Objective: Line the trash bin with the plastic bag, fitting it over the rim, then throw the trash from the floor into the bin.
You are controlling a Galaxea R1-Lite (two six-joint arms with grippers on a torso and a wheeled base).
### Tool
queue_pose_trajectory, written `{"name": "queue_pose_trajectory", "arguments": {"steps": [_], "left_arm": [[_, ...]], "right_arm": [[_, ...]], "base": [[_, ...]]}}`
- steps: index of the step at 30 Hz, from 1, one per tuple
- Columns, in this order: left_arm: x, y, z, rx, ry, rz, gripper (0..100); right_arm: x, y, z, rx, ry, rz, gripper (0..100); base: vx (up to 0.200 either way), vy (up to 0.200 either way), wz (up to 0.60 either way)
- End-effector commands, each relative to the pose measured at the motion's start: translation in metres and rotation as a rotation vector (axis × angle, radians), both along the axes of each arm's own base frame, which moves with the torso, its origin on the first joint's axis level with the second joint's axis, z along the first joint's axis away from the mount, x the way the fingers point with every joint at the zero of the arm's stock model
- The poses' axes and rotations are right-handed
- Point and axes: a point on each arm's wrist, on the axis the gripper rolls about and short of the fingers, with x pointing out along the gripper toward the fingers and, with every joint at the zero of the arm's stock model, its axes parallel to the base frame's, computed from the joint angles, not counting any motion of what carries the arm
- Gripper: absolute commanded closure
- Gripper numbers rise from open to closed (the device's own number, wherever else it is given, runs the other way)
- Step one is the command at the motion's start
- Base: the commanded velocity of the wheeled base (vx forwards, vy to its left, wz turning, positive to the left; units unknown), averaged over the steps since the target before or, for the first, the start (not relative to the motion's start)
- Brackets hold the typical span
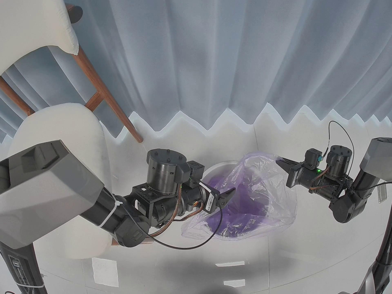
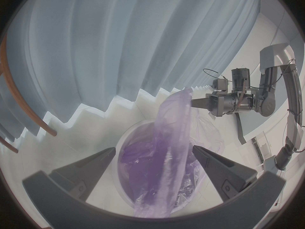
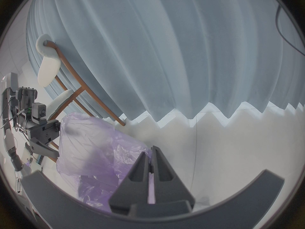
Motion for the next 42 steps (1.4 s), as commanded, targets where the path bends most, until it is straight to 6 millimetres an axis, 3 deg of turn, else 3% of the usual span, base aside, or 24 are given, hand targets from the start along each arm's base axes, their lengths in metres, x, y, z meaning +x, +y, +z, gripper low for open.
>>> {"name": "queue_pose_trajectory", "arguments": {"steps": [1,8,9,13,17,24,27,35,42], "left_arm": [[-0.003,-0.002,-0.002,0.004,0.006,-0.007,0],[0.01,-0.002,-0.01,0.005,0.014,0.016,0],[0.017,0.0,-0.01,-0.001,0.009,0.043,100],[0.033,0.006,-0.005,-0.024,-0.011,0.129,100],[0.037,0.004,-0.002,-0.094,0.023,0.173,100],[0.06,0.016,-0.006,-0.108,0.012,0.239,100],[0.072,0.023,-0.02,-0.085,0.025,0.263,100],[0.083,0.018,-0.041,-0.071,0.045,0.269,100],[0.09,0.025,-0.055,-0.058,0.064,0.292,100]], "right_arm": [[0.0,0.0,0.001,0.002,-0.007,0.002,100],[-0.001,0.006,0.006,0.006,-0.021,0.017,100],[-0.001,0.007,0.006,0.008,-0.021,0.022,100],[-0.003,0.008,0.008,0.014,-0.025,0.032,100],[-0.001,0.01,0.008,0.021,-0.028,0.048,100],[0.021,0.014,0.004,0.04,-0.033,0.045,100],[0.037,0.018,-0.007,0.058,0.002,0.06,100],[0.076,0.026,-0.039,0.056,0.024,0.063,100],[0.083,0.027,-0.061,0.047,0.074,0.062,100]], "base": [[0.0,0.0,0.0],[0.0,0.0,0.0],[0.0,0.0,0.0],[0.0,0.0,0.0],[0.0,0.0,0.0],[0.0,0.0,0.0],[0.0,0.0,0.0],[0.0,0.0,0.0],[0.0,0.0,0.0]]}}
